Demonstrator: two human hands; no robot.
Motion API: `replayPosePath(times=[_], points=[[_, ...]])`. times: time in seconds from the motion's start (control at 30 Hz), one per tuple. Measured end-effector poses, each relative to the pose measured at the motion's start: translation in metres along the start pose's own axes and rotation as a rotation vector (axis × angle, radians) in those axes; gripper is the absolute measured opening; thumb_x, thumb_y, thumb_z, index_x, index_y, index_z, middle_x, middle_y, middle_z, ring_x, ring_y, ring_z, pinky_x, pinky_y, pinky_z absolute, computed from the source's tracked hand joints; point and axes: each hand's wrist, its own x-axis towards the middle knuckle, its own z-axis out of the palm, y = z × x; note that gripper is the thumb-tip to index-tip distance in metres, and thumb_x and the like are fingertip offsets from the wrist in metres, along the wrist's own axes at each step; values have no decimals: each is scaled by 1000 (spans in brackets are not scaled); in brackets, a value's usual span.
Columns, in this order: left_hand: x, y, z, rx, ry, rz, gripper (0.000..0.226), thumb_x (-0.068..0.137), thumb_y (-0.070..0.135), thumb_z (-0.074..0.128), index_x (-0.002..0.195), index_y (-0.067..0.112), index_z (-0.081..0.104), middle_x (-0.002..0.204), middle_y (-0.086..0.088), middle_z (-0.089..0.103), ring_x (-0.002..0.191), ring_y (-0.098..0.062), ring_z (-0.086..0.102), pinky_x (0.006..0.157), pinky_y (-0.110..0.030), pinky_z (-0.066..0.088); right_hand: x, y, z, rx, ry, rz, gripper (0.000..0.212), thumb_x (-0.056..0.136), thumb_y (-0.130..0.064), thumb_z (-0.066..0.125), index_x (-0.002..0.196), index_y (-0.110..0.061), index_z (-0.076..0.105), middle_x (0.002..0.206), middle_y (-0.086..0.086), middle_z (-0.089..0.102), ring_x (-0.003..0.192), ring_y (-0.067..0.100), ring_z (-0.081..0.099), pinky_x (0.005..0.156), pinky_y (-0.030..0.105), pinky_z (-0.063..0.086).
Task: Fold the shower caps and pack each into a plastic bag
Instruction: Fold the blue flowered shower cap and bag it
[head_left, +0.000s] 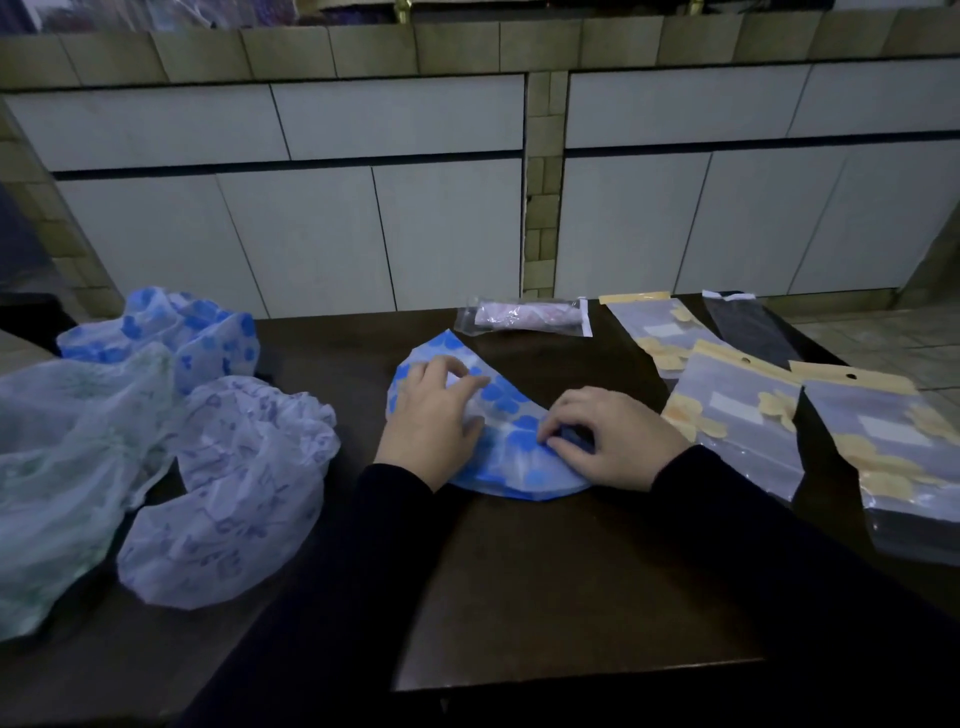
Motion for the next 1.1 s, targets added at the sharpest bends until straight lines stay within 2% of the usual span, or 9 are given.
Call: replayPosePath(times=[0.07,0.17,0.3,0.4,0.5,0.73,0.87,1.0,1.1], points=[[-6,12,-3,-141,70,182,24,84,31,69,107,23,70,104,2,54,96,-16,51,81,-34,49,-4,2,5,-15,30,-66,11,85,-33,63,93,-31,70,98,-15,61,93,4,52,82,24,45],[-19,24,-11,-242,-96,280,33,75,56,68,95,31,69,82,16,53,70,-2,48,66,-22,46,-5,-2,15,-24,105,-116,10,79,-34,68,84,-25,69,88,-11,64,84,9,53,75,26,44],[-22,15,-14,-243,-216,221,47,61,74,67,80,31,67,75,19,59,71,2,53,66,-20,45,-9,4,9,199,72,-141,6,79,-17,67,80,-20,72,85,-12,67,88,5,53,78,17,43],[-26,10,-16,-265,-219,248,52,61,78,63,81,31,67,76,19,59,73,2,53,66,-17,43,-18,13,1,291,-12,-179,29,68,0,55,80,-18,74,97,-12,70,111,-1,51,93,5,34],[-31,9,-19,-274,-224,245,48,61,76,64,83,34,67,80,19,59,77,3,53,68,-14,41,-24,16,-2,280,-126,-183,45,65,8,49,90,-22,73,112,-14,67,130,-4,41,106,8,27],[-43,9,-22,-271,-118,261,25,76,55,64,90,35,68,75,19,56,71,0,51,65,-6,37,-27,19,0,162,-80,-287,20,80,-14,67,97,-24,70,118,-20,62,132,-6,36,103,18,31],[-46,6,-20,-264,-107,224,28,83,54,53,83,32,71,73,16,60,69,-1,54,62,-11,39,-27,15,0,99,-71,-360,26,80,-27,67,106,-25,69,118,-14,64,125,4,49,95,30,42],[-47,7,-21,-263,-74,204,34,83,57,50,83,31,71,72,16,58,69,-1,52,62,-13,41,-23,12,3,145,-41,-296,26,84,-37,65,107,-26,70,110,-11,69,106,5,61,90,29,48],[-49,9,-23,-252,-81,213,28,75,61,64,84,34,66,69,20,53,67,5,51,62,-7,37,-19,8,5,248,-6,-185,25,89,-39,59,97,-22,75,102,-8,71,100,4,63,87,29,53]])
